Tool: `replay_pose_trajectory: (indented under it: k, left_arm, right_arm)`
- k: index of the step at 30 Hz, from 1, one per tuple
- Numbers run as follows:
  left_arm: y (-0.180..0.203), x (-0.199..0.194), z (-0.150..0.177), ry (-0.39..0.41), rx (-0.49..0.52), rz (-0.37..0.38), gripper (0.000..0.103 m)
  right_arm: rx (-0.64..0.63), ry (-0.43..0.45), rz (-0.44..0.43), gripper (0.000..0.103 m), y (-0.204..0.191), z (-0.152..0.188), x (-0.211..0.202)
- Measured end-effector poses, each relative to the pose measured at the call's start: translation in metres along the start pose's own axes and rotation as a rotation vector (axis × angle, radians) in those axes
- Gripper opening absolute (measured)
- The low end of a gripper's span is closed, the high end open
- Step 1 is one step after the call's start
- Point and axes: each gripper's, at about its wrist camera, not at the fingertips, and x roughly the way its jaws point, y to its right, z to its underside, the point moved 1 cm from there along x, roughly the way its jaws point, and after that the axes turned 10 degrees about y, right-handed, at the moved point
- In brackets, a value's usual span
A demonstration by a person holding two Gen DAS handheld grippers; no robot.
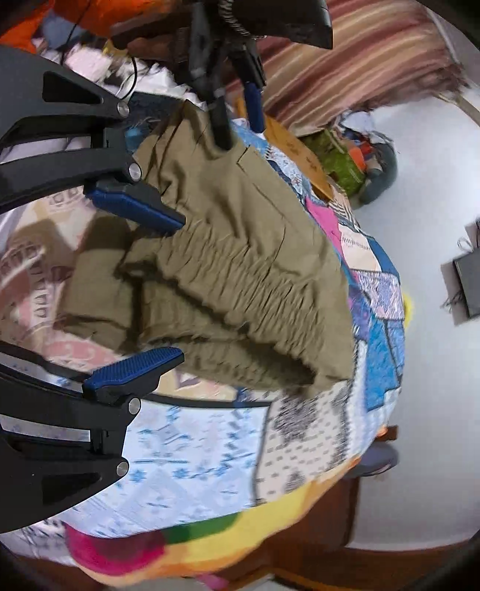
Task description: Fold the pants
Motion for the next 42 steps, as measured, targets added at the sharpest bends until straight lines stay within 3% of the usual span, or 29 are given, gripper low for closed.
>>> replay_pose_trajectory:
  k: [5, 7, 11, 15, 17, 22, 24, 28, 30, 34, 42]
  left_arm:
    - [-0.023, 0.025, -0.035, 0.013, -0.033, -0.015, 0.082]
    - [-0.028, 0.047, -0.048, -0.006, -0.041, -0.002, 0.082]
    - [-0.029, 0.095, -0.069, -0.053, -0.026, -0.051, 0.082]
    - [-0.032, 0.139, -0.081, -0.107, -0.065, -0.007, 0.082]
    - [-0.033, 0.164, -0.084, -0.145, -0.060, -0.026, 0.082]
    - [-0.041, 0.201, -0.083, -0.203, -0.108, 0.036, 0.081]
    - [-0.043, 0.206, -0.084, -0.188, -0.127, 0.051, 0.070]
    - [-0.048, 0.210, -0.088, -0.149, -0.122, -0.012, 0.027]
    - [-0.048, 0.209, -0.087, -0.137, -0.103, -0.023, 0.019]
    - [-0.049, 0.198, -0.079, -0.117, -0.045, -0.091, 0.013]
    - [-0.073, 0.141, -0.039, -0.132, -0.076, -0.147, 0.010]
  right_arm:
    - [-0.027, 0.012, 0.023, 0.062, 0.005, 0.004, -0.003]
    - [-0.040, 0.006, 0.020, 0.062, 0.007, 0.003, -0.005]
    - [-0.052, -0.005, 0.012, 0.063, 0.012, 0.001, -0.004]
    - [-0.054, -0.002, 0.005, 0.069, 0.016, 0.002, -0.003]
    - [-0.055, -0.001, 0.003, 0.074, 0.017, 0.001, -0.003]
    - [-0.060, -0.010, 0.003, 0.074, 0.022, -0.004, -0.001]
    - [-0.071, -0.013, 0.013, 0.074, 0.024, -0.007, -0.001]
    - [-0.081, -0.021, 0.018, 0.074, 0.030, -0.013, 0.002]
    - [-0.086, -0.020, 0.027, 0.074, 0.035, -0.015, 0.003]
    - [-0.085, -0.017, 0.060, 0.074, 0.051, -0.023, 0.007]
    - [-0.077, -0.015, 0.129, 0.074, 0.087, -0.046, 0.030]
